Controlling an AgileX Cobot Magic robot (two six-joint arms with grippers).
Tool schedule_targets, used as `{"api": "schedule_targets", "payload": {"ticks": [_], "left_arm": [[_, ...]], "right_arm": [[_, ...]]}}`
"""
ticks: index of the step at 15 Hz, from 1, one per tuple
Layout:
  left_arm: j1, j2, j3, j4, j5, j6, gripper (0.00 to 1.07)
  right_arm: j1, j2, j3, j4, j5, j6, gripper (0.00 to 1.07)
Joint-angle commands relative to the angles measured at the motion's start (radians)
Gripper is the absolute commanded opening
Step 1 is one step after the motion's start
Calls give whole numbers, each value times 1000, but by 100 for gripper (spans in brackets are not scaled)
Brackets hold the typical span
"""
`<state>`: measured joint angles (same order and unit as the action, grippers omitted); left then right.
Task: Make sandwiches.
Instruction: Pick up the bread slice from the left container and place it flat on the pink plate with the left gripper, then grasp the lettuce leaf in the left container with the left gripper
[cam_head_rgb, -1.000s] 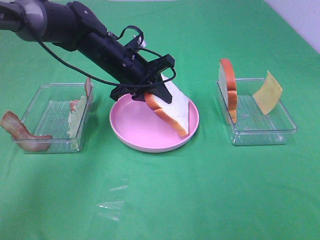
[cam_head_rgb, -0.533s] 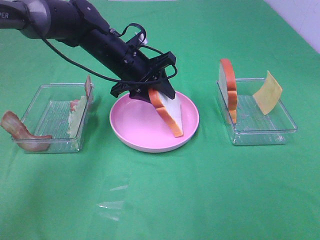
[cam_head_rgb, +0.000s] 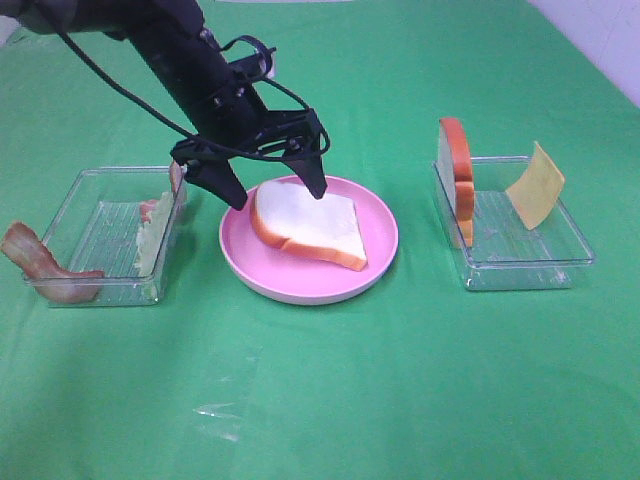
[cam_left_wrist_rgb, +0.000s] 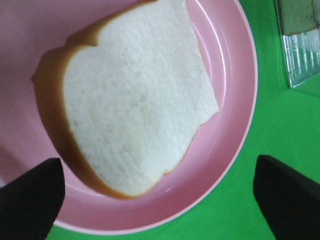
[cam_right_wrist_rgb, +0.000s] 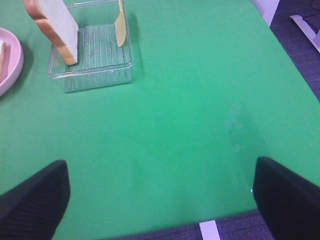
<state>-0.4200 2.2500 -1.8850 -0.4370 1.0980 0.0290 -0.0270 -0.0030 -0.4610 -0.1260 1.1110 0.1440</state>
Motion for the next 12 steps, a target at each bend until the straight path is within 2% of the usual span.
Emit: {"api": "schedule_targets", "payload": {"ticks": [1,4,7,9,12], "left_arm": [[-3,-52,-46,103,120,-42,94],[-3,-105,-57,178,221,-46,94],[-3,-227,18,278,219,-91,94],[15,-290,110,387,219,-144,94],[41,-269,155,424,218,-145,94]], "right_arm": [[0,-23,5,0,3,-1,96],[0,-23,5,0,3,-1,96],[0,-23,5,0,3,-1,96],[0,-23,5,0,3,-1,96],[0,-23,5,0,3,-1,96]]}}
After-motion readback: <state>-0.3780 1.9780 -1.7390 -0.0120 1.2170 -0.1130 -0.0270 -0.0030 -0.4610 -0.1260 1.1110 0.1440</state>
